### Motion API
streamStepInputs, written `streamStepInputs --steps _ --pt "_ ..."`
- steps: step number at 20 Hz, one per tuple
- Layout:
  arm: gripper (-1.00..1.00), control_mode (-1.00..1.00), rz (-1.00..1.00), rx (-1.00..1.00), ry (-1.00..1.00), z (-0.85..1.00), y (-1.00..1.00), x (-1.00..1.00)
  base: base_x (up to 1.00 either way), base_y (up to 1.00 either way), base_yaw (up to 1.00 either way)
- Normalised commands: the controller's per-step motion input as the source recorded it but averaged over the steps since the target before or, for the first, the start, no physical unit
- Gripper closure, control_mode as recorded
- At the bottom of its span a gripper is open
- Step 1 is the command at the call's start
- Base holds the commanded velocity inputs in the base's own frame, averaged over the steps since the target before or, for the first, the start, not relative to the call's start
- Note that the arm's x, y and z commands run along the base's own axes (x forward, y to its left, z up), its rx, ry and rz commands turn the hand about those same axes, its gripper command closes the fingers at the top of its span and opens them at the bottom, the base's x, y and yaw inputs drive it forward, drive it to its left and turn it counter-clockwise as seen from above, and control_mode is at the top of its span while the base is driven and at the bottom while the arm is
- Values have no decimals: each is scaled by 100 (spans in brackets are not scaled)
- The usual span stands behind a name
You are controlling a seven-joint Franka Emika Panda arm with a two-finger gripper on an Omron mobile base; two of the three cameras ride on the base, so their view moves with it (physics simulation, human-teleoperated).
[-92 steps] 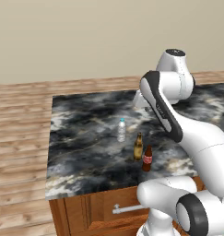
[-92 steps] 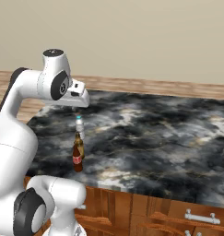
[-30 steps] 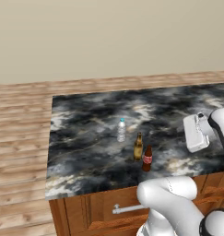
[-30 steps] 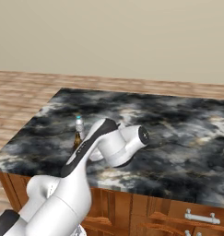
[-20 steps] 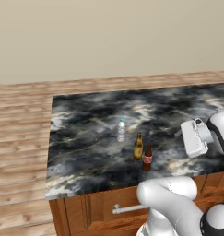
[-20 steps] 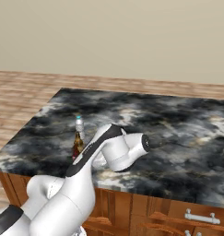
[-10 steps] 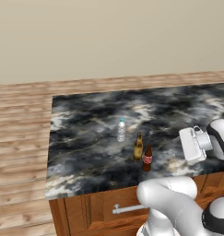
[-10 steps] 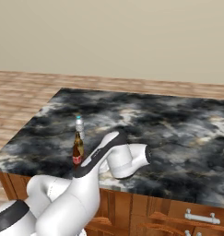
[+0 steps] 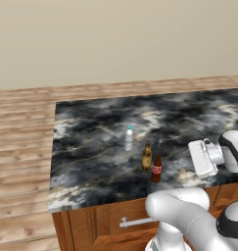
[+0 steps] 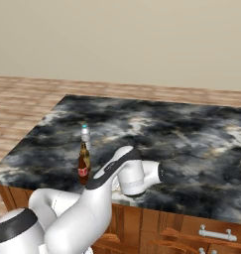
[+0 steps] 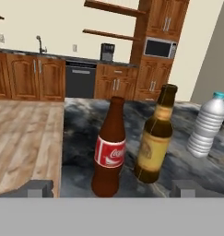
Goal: Pick the bottled drink, beer, bottled water from the counter and place them in the open cabinet.
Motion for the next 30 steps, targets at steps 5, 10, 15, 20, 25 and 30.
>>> streamStepInputs --steps 5,10,15,20,25,30 --pt "-100 -100 2 4 0 0 10 0 0 0 0" --pt "-100 -100 1 3 0 0 16 0 0 0 0" --pt "-100 -100 2 3 1 0 14 0 0 0 0" --pt "-100 -100 3 2 2 -3 12 -1 0 0 0" --pt "-100 -100 3 2 5 -5 14 -3 0 0 0" --pt "-100 -100 1 1 3 -2 13 0 0 0 0"
